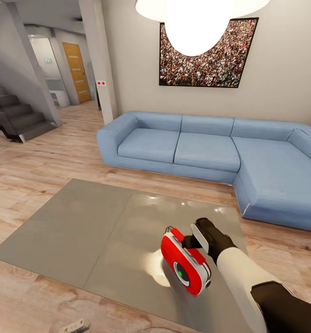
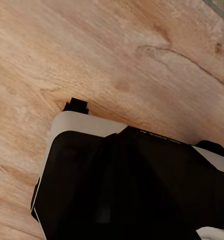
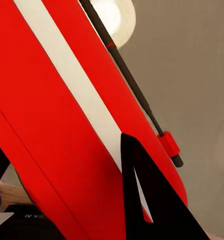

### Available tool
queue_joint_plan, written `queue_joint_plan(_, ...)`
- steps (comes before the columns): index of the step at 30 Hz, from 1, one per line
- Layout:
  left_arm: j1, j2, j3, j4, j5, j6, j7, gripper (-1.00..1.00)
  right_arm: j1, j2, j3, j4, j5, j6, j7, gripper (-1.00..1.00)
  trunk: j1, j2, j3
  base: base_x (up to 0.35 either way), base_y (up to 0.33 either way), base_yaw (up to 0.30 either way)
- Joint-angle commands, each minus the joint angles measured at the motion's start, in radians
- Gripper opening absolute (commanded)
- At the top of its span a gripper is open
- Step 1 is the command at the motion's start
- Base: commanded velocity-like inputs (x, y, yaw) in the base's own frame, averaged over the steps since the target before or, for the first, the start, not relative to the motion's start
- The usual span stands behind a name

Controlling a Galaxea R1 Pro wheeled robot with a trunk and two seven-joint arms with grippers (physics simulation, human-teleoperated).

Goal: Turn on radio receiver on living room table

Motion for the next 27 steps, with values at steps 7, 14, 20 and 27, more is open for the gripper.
queue_joint_plan(7,0.0,0.0,0.001,-0.007,0.001,0.0,0.0,-1.0,-0.021,0.002,-0.004,-0.013,-0.015,0.001,-0.01,-1.0,0.0,0.0,0.0,0.0,0.0,0.0)
queue_joint_plan(14,0.0,0.0,0.001,-0.02,0.001,0.0,-0.001,-1.0,-0.026,0.002,-0.005,-0.007,-0.022,0.001,-0.009,-1.0,0.0,0.0,0.0,0.0,0.0,0.0)
queue_joint_plan(20,0.0,-0.001,0.003,-0.024,0.0,0.001,-0.001,-1.0,-0.026,0.002,-0.006,-0.005,-0.025,0.001,-0.009,-1.0,0.0,0.0,0.0,0.0,0.0,0.0)
queue_joint_plan(27,0.001,-0.002,0.003,-0.025,0.0,0.002,-0.001,-1.0,-0.026,0.002,-0.006,-0.002,-0.025,0.0,-0.009,-1.0,0.0,0.0,0.0,0.0,0.0,0.0)
